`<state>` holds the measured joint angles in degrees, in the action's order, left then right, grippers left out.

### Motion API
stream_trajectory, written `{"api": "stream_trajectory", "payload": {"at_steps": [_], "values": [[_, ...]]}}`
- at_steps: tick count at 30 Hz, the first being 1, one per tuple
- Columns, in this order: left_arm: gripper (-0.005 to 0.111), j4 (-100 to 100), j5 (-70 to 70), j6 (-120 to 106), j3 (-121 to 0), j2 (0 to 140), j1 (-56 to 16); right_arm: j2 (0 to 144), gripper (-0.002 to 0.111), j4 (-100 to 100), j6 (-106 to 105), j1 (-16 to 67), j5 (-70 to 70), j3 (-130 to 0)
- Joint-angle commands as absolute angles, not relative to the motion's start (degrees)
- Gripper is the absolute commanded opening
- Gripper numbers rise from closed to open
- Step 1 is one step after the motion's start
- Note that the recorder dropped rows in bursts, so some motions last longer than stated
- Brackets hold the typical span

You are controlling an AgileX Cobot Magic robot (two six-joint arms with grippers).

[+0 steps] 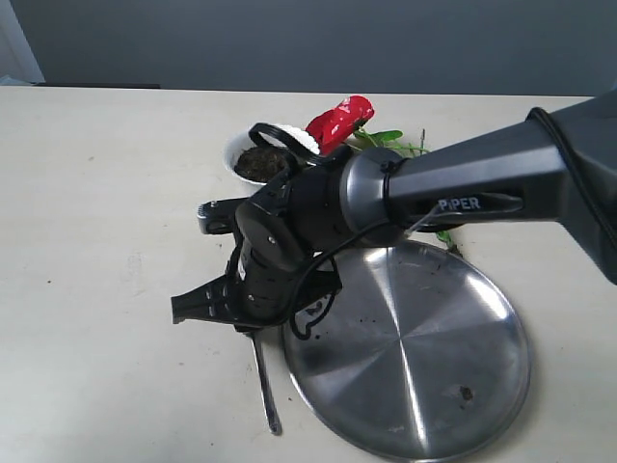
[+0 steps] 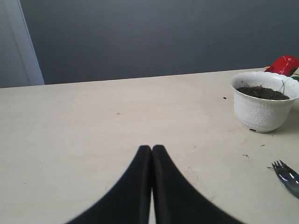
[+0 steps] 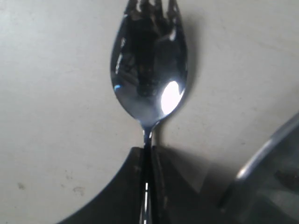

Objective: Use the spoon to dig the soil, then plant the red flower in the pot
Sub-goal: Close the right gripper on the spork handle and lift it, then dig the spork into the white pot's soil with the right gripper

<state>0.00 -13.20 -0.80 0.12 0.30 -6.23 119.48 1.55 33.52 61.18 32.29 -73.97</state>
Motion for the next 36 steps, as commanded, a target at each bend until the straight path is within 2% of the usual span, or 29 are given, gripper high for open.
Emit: {"api": "stream_trajectory", "payload": {"at_steps": [1,15,23,30,36], "values": [[0.0,0.0,-13.3,-0.6,0.0,0.0,-6.4,119.6,-0.001,1.8,33.4,61.2,32.7,-74.1],[0.0,0.0,-13.3,-0.6,0.0,0.0,-6.4,116.0,-0.001,1.6,28.7,61.9,31.2,-74.5],[0.0,0.0,-13.3,-0.6,0.0,0.0,-6.4,110.9,-0.001,0.0,19.9,61.9,37.4,-84.5],[0.0,0.0,-13.3,-0.6,0.0,0.0,-6.4,110.0,-0.001,-24.4,14.8,61.9,57.9,-96.1],[0.0,0.0,-13.3,-0.6,0.0,0.0,-6.4,110.0,-0.001,-47.5,9.8,60.8,65.0,-98.7]]}}
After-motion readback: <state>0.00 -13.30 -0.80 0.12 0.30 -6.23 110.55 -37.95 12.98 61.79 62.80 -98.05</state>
